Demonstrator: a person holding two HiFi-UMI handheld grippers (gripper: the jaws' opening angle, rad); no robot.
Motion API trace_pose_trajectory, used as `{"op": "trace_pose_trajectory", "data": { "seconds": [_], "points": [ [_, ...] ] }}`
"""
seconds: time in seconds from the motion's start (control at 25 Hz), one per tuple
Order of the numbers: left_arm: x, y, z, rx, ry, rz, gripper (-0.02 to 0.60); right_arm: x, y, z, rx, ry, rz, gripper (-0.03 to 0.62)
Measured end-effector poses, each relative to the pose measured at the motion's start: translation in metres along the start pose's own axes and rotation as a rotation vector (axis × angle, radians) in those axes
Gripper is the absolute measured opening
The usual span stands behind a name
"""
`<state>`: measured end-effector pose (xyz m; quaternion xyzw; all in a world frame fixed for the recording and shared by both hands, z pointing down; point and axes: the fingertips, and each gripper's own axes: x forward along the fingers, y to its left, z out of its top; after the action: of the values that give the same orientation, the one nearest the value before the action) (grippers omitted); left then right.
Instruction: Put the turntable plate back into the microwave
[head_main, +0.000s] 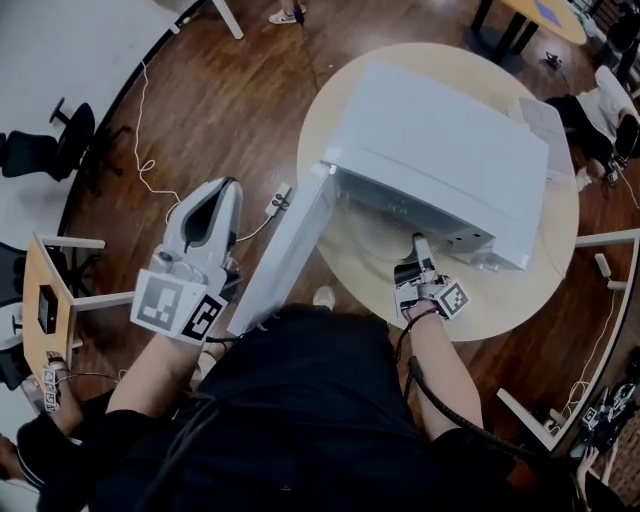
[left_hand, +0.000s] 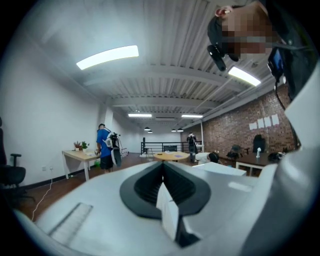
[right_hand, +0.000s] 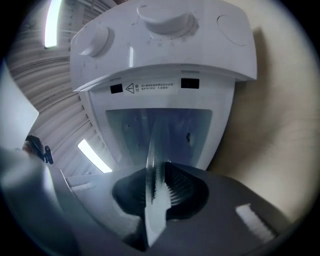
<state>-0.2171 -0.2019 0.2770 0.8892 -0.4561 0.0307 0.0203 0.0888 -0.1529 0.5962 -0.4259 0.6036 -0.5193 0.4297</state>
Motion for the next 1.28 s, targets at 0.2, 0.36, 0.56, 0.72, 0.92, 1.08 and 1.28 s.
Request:
{"op": "trace_pose_trajectory", "data": {
  "seconds": [0.2, 0.36, 0.56, 0.72, 0.92, 1.08, 1.28],
  "points": [
    [-0.007, 0.017, -0.008, -0.015, 0.023, 0.033, 0.008, 0.032, -0.009, 0.020, 0.034, -0.131, -0.068, 0.030],
    [-0.006, 0.021, -0.005, -0.002, 0.017, 0.041, 0.007, 0.048, -0.011, 0.033, 0.064, -0.200, -0.092, 0.035],
    [-0.012, 0.037, -0.011, -0.010, 0.030, 0.082, 0.008, 0.071, -0.013, 0.049, 0.032, -0.240, -0.145, 0.035],
    [-0.022, 0.051, -0.011, 0.000, 0.034, 0.120, 0.008, 0.083, -0.022, 0.057, 0.006, -0.273, -0.179, 0.043],
    [-0.030, 0.065, -0.013, 0.008, 0.035, 0.175, 0.008, 0.089, -0.025, 0.065, -0.025, -0.280, -0.194, 0.041],
    [-0.033, 0.069, -0.015, 0.001, 0.038, 0.184, 0.007, 0.091, -0.028, 0.066, -0.037, -0.287, -0.236, 0.032],
    [-0.031, 0.072, -0.014, -0.023, 0.035, 0.182, 0.006, 0.083, -0.040, 0.070, -0.025, -0.329, -0.364, 0.031]
  ]
}}
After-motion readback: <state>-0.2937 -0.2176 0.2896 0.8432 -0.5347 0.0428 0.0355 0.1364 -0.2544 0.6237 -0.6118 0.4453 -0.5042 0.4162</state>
